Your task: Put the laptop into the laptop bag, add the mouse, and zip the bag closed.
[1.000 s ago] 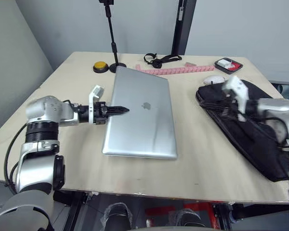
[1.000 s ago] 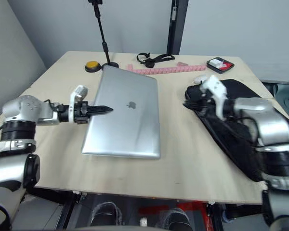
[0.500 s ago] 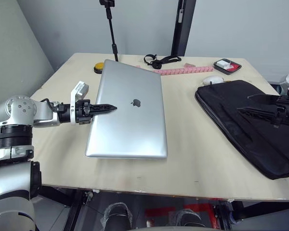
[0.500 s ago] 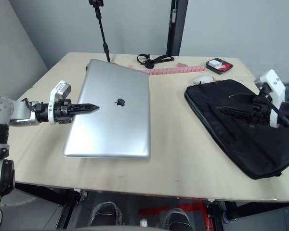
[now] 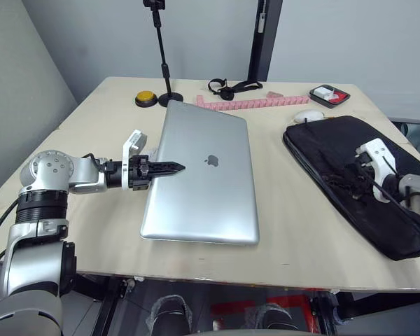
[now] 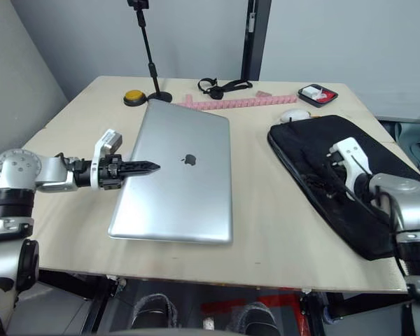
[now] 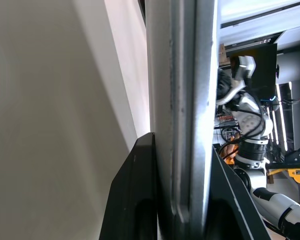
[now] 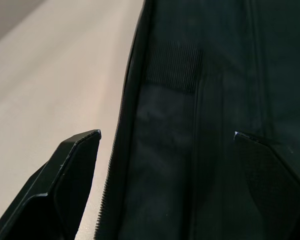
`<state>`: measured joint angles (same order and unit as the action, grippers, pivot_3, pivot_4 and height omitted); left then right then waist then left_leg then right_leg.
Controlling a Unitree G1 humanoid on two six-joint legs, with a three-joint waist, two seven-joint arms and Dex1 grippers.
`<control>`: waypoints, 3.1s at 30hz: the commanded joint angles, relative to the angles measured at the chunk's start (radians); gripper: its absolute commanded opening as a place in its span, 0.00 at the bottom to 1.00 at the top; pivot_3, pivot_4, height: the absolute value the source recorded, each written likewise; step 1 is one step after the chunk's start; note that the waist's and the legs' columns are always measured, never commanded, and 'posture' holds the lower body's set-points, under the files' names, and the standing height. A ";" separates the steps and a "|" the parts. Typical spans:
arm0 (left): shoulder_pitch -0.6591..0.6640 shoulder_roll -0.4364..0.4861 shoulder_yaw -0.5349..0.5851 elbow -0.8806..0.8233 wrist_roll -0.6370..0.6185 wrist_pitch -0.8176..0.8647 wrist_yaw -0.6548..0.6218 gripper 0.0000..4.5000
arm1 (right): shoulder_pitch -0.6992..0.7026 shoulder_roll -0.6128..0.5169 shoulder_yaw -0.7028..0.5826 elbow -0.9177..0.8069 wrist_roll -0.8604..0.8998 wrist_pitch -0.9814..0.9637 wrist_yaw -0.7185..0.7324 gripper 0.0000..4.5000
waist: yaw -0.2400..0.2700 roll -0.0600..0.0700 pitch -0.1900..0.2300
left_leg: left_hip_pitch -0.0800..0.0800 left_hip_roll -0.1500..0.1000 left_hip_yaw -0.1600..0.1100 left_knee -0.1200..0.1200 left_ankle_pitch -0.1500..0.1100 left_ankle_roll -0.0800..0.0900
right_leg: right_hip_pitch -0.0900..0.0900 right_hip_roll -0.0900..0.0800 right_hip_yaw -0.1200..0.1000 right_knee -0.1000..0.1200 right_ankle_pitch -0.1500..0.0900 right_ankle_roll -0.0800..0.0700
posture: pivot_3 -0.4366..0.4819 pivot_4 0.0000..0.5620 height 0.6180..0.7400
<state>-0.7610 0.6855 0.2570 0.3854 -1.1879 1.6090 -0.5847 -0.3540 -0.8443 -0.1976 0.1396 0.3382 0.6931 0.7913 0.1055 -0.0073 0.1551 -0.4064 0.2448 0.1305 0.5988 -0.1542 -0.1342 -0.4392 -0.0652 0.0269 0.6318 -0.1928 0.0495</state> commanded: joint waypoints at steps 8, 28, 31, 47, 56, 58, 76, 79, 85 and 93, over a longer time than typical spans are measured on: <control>-0.001 -0.030 0.097 -0.075 -0.158 0.005 0.063 0.07 | -0.025 0.035 0.034 0.105 -0.068 -0.090 -0.030 0.99 | -0.001 0.000 0.000 | 0.001 0.000 0.000 0.001 0.000 0.000 | 0.001 0.000 0.000 0.001 0.000 0.000 | 0.48 0.27 0.94; -0.009 -0.120 0.147 -0.071 -0.198 0.003 0.164 0.07 | -0.029 0.044 0.058 -0.067 -0.038 0.069 -0.032 0.01 | -0.002 0.000 0.000 | 0.003 0.000 -0.003 0.011 0.000 0.000 | 0.005 -0.001 0.000 0.009 0.000 0.000 | 0.48 0.27 0.94; -0.016 -0.163 0.153 -0.069 -0.199 -0.001 0.186 0.07 | -0.097 0.046 -0.004 -0.092 0.019 0.134 -0.050 0.01 | -0.007 0.000 0.000 | 0.002 0.000 -0.003 0.011 0.000 0.000 | 0.004 -0.001 0.000 0.008 0.000 0.000 | 0.48 0.27 0.94; -0.025 -0.446 0.175 -0.055 -0.156 -0.133 0.344 0.07 | -0.336 0.007 -0.185 -0.287 0.307 0.707 -0.161 0.01 | 0.005 0.000 0.000 | 0.000 0.000 -0.002 0.010 0.000 0.000 | 0.002 0.000 0.001 0.007 0.000 0.001 | 0.48 0.27 0.94; -0.057 -0.539 0.193 0.072 -0.113 -0.216 0.421 0.07 | -0.336 0.011 -0.179 -0.329 0.329 0.745 -0.208 0.01 | 0.004 0.000 0.000 | 0.001 0.000 -0.002 0.009 0.000 0.000 | 0.001 0.000 0.001 0.007 0.001 0.002 | 0.48 0.27 0.94; -0.098 -0.562 0.218 0.133 -0.119 -0.236 0.440 0.07 | -0.339 0.021 -0.183 -0.341 0.338 0.757 -0.216 0.01 | 0.005 0.000 0.000 | 0.000 0.000 -0.002 0.009 0.000 0.000 | 0.001 0.000 0.001 0.007 0.001 0.002 | 0.48 0.27 0.94; -0.211 -0.705 0.254 0.251 -0.104 -0.219 0.531 0.07 | -0.398 0.237 -0.260 -0.407 0.358 0.872 -0.362 0.01 | 0.017 0.001 0.000 | 0.000 -0.001 -0.002 0.006 0.001 0.000 | 0.002 0.000 0.001 0.002 0.003 0.005 | 0.48 0.27 0.94; -0.195 -0.692 0.239 0.224 -0.099 -0.179 0.523 0.07 | -0.397 0.234 -0.252 -0.392 0.351 0.853 -0.368 0.01 | 0.018 0.001 0.000 | 0.000 -0.001 -0.002 0.005 0.001 0.000 | 0.002 0.000 0.001 0.001 0.003 0.006 | 0.48 0.27 0.94; -0.178 -0.680 0.231 0.198 -0.089 -0.112 0.501 0.07 | -0.400 0.217 -0.228 -0.371 0.349 0.822 -0.358 0.01 | 0.018 0.001 0.000 | 0.000 -0.001 -0.002 0.004 0.001 0.000 | 0.002 -0.001 0.001 0.000 0.004 0.007 | 0.48 0.27 0.94; -0.225 -0.716 0.189 0.249 0.037 -0.266 0.421 0.07 | -0.439 0.290 -0.237 -0.413 0.392 0.890 -0.370 0.01 | 0.015 0.001 0.000 | 0.001 -0.001 -0.002 0.004 0.001 -0.001 | 0.003 -0.001 0.001 0.000 0.004 0.008 | 0.48 0.27 0.94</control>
<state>-0.9136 -0.0110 0.4297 0.6608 -1.1216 1.3900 -0.0805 -0.7567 -0.5585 -0.4126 -0.2190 0.7007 1.5750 0.4224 0.1206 -0.0063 0.1553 -0.4055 0.2440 0.1288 0.6030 -0.1527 -0.1344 -0.4360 -0.0658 0.0280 0.6317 -0.1885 0.0573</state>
